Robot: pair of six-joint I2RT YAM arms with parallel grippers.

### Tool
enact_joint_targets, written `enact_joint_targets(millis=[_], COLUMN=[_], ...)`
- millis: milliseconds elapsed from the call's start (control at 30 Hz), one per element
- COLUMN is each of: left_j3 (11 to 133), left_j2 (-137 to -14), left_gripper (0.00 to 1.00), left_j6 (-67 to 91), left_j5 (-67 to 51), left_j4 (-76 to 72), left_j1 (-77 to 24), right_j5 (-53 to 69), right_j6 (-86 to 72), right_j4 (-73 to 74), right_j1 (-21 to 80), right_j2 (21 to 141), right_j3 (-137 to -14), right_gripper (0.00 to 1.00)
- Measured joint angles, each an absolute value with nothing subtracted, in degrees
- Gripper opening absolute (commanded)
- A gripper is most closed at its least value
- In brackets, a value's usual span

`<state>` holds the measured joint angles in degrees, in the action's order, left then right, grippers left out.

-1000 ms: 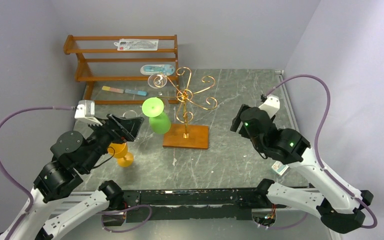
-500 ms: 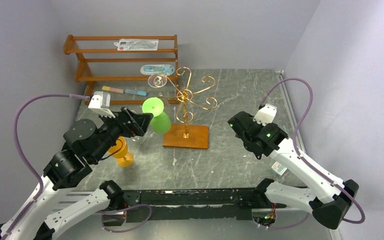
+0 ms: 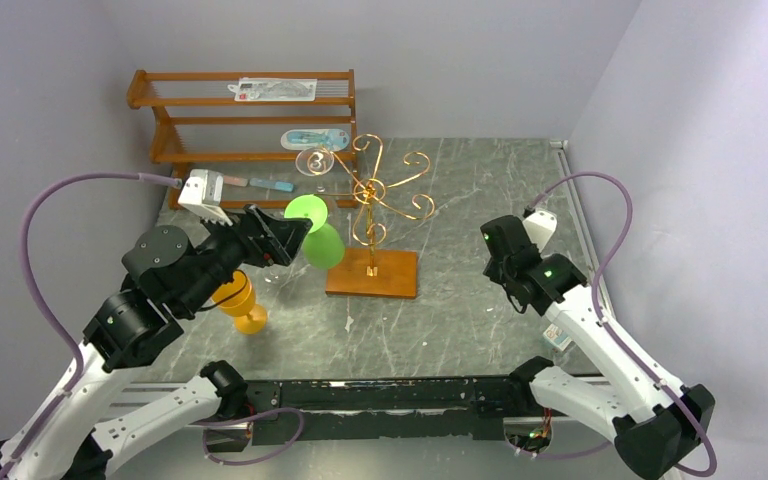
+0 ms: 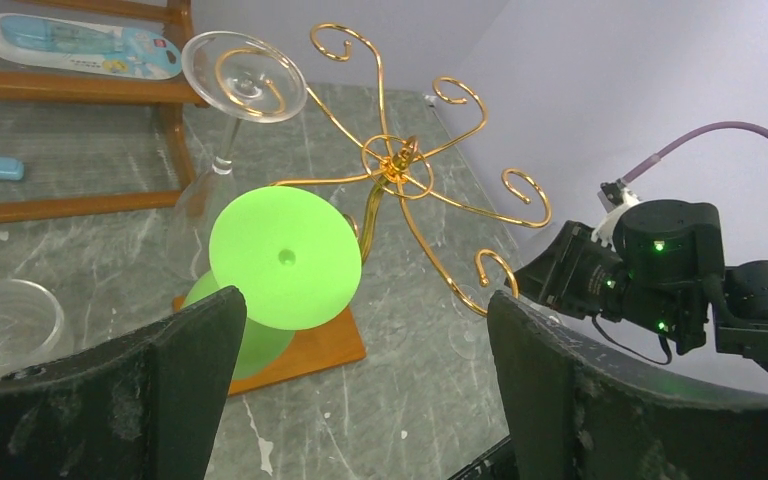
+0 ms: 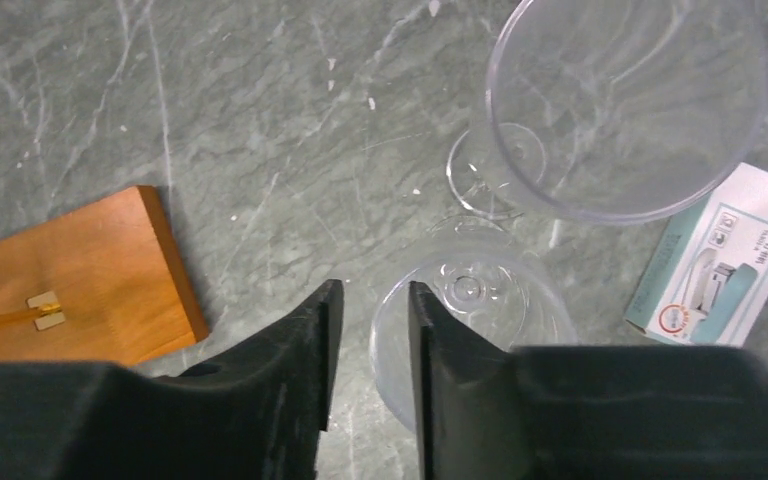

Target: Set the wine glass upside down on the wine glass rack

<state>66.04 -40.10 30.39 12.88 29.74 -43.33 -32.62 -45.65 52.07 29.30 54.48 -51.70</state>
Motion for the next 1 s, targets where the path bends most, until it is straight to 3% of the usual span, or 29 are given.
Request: enact_joint_targets(millis=[267,667,1000], left_j3=[67.61,68.55,69.56], left_j2=[-40.8,-42.65,-45.6], left_gripper=[0.91,0.93,0.96], left_j6=[30.83,31.83,37.5], left_j5=[11.42,4.49,-3.73], left_j4=[30.15,29.02,18.22], left_j1=[-43.33,-43.33,-43.31], right_j5=[-30.13,-26.98,-26.5], right_j6=[-43.88,-41.98,-39.7], right_j4=[49.71,45.84,34.63], right_j1=[29.21,29.19,29.19], right_j2=[53.56,49.5,41.32], right_j3=[-51.27,-51.29,-52.07], right_gripper=[0.0,0.0,0.0])
